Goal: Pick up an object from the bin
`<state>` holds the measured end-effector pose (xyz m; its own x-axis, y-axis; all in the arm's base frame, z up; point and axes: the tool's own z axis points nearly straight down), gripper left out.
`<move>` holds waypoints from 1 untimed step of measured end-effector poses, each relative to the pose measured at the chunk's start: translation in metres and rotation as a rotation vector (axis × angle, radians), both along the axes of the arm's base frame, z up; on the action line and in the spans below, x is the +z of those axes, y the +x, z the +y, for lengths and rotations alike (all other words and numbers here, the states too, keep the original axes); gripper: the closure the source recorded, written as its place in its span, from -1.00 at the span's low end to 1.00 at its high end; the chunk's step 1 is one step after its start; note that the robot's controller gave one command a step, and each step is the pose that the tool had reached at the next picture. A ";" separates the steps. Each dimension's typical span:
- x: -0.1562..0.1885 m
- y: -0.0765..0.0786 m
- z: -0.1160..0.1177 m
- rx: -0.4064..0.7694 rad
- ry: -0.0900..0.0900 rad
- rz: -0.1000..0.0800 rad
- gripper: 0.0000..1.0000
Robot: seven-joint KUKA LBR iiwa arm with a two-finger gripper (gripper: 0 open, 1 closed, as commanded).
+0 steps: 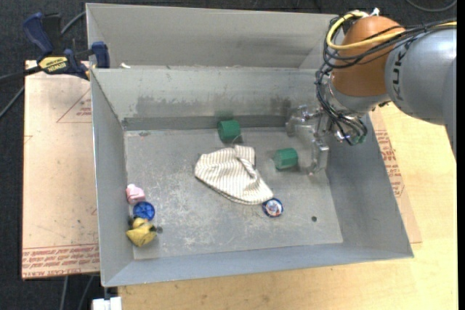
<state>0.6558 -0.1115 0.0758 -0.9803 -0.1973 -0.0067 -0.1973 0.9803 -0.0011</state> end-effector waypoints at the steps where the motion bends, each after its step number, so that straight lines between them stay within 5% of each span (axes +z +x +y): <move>1: -0.002 -0.003 0.062 -0.206 0.007 0.006 -1.00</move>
Offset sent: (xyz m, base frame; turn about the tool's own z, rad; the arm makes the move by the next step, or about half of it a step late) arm -0.0296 0.0559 -0.0021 0.2163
